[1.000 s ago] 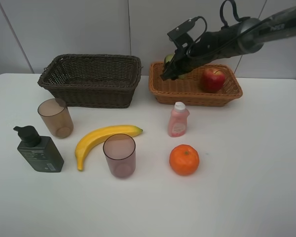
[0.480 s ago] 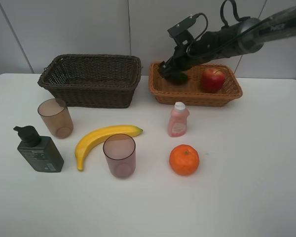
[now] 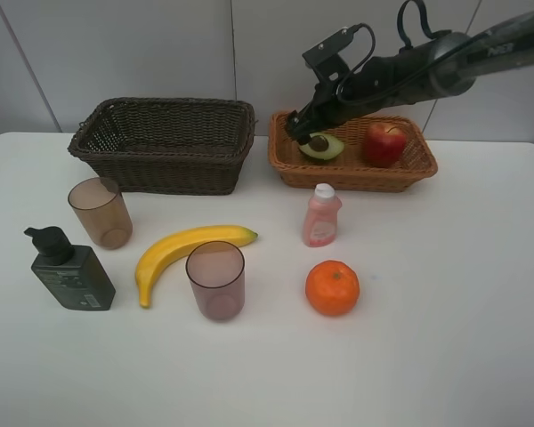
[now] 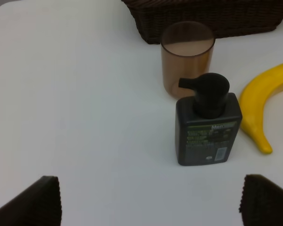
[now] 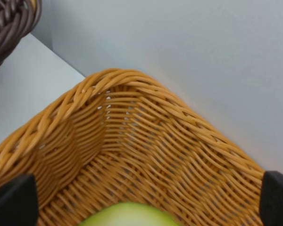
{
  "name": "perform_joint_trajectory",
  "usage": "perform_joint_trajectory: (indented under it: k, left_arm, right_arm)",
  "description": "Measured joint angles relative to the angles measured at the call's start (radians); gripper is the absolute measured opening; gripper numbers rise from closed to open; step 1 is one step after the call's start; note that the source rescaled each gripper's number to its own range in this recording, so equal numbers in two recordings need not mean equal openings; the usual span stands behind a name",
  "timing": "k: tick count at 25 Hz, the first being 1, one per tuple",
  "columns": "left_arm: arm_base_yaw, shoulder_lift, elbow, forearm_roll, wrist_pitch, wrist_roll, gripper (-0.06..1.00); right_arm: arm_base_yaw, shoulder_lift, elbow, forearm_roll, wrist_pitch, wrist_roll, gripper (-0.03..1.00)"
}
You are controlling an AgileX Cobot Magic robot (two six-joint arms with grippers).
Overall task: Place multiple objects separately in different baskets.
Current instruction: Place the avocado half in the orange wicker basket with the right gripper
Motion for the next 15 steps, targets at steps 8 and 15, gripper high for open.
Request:
perform_joint_trajectory:
  k: [8,15]
  left_arm:
    - [0.0,0.0,0.0,0.0,0.0,0.0,1.0]
    - [0.0,0.0,0.0,0.0,0.0,0.0,1.0]
  right_arm:
    - [0.0,-0.01,0.0,0.001,0.02,0.0,0.99]
    - [0.0,-0.083,0.0,0.003,0.099,0.0,0.99]
